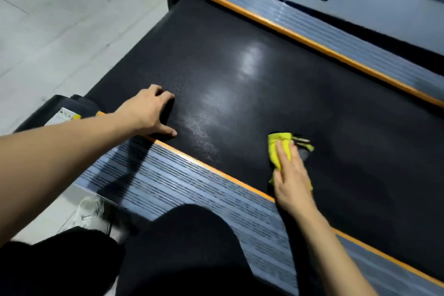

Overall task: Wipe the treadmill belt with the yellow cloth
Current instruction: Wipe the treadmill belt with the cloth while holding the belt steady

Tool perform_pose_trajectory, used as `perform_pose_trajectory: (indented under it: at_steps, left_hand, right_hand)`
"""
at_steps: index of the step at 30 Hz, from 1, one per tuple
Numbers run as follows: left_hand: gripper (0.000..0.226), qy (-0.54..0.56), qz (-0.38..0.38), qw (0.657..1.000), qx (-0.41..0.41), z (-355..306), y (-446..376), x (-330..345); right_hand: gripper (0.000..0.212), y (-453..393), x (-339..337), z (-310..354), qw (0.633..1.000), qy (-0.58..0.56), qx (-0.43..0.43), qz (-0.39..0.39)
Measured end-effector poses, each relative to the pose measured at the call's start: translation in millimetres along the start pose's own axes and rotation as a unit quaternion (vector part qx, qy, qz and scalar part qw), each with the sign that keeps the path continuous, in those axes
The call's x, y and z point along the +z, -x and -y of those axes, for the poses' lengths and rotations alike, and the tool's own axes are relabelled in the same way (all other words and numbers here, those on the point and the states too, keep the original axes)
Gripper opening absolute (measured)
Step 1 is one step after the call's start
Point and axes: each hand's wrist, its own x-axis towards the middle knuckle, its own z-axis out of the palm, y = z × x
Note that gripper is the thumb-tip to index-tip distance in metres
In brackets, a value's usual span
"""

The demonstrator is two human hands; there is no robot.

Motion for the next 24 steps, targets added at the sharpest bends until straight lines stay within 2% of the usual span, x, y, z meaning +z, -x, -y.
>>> perform_pose_trajectory:
  at_steps: [3,6,9,14,18,19,21,24]
  left_hand:
    - [0.111,-0.085,-0.058,0.991,-0.080,6,14,8]
    - [0.101,-0.061,-0.056,0.989,-0.124,8,23,17]
    - [0.080,-0.021,-0.039,0.995,-0.088,27,22,13]
    - [0.058,-0.035,-0.033,0.998,-0.026,60,21,0]
    - [0.038,-0.033,-0.082,0.996,-0.008,68,2,1]
    - [0.041,-0.048,-0.100,0.994,-0.005,71,-5,4]
    - [0.059,-0.054,-0.127,0.990,0.004,74,-17,13]
    - [0.077,-0.042,-0.149,0.988,-0.003,79,-29,24]
  right_hand:
    - [0.079,-22,28,70,0.983,-0.030,-0.151,0.095]
    - [0.069,-48,49,128,0.950,-0.039,-0.268,0.156]
    - [0.067,-72,50,139,0.931,-0.010,-0.323,0.171]
    - [0.064,-87,61,156,0.894,0.045,-0.406,0.181]
    - [0.059,-118,75,165,0.866,0.056,-0.474,0.153]
    - [0.058,-126,78,163,0.861,0.051,-0.486,0.142]
    - [0.056,-140,84,160,0.856,0.045,-0.502,0.113]
    - [0.059,-169,86,163,0.877,0.028,-0.473,0.075]
